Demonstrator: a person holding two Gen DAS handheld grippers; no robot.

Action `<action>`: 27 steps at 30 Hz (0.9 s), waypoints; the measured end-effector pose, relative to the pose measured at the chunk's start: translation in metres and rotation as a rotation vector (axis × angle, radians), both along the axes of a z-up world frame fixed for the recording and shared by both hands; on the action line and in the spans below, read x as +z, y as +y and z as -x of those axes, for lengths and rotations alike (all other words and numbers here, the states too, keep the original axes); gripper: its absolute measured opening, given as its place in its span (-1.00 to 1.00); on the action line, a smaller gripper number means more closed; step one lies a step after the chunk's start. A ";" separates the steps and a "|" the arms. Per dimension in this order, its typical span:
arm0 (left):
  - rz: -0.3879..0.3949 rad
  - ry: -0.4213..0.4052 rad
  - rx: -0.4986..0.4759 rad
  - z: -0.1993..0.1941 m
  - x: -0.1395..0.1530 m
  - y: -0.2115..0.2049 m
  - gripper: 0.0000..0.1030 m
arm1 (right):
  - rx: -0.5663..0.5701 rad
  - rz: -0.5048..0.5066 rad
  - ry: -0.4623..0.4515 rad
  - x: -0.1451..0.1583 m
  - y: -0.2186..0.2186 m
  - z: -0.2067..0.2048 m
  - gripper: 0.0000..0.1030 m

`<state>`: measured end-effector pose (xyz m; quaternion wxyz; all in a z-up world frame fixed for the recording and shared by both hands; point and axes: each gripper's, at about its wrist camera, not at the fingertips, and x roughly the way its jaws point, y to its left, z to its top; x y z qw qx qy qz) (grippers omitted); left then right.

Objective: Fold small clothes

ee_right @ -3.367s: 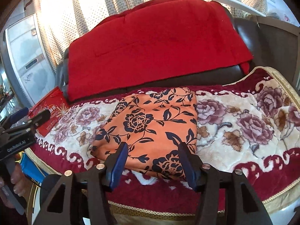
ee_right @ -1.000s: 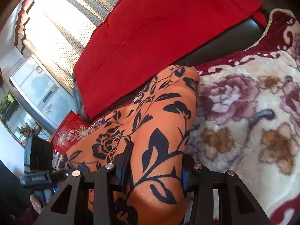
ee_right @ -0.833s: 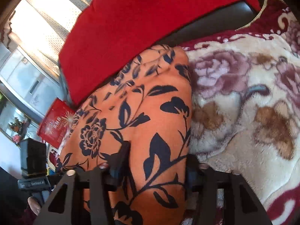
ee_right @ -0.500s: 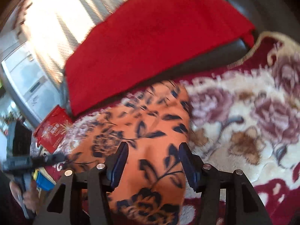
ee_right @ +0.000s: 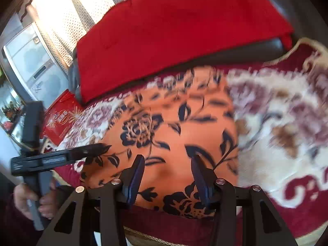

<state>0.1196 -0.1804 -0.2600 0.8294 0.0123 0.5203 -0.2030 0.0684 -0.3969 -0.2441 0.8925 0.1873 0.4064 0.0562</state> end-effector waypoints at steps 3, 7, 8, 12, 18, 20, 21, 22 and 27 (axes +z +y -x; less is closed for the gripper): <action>-0.093 -0.152 0.051 0.021 0.046 0.005 0.47 | -0.025 0.065 -0.042 0.030 0.007 0.014 0.07; -0.201 -0.403 0.130 0.060 0.108 0.017 0.78 | -0.065 0.139 -0.108 0.076 0.021 0.041 0.23; -0.213 -0.447 0.143 0.067 0.118 0.017 0.85 | -0.073 0.160 -0.125 0.087 0.026 0.049 0.25; -0.215 -0.566 0.177 0.097 0.156 0.030 0.98 | -0.085 0.198 -0.157 0.113 0.038 0.063 0.32; -0.176 -0.595 0.213 0.115 0.182 0.047 0.99 | -0.091 0.253 -0.170 0.134 0.056 0.076 0.32; -0.160 -0.598 0.222 0.118 0.186 0.050 0.99 | -0.089 0.256 -0.173 0.137 0.061 0.078 0.32; -0.149 -0.596 0.221 0.120 0.189 0.052 0.99 | -0.090 0.260 -0.172 0.137 0.063 0.078 0.32; -0.141 -0.593 0.221 0.121 0.191 0.054 0.99 | -0.091 0.270 -0.168 0.136 0.065 0.077 0.32; -0.143 -0.612 0.222 0.124 0.197 0.057 0.99 | -0.077 0.284 -0.139 0.128 0.071 0.071 0.32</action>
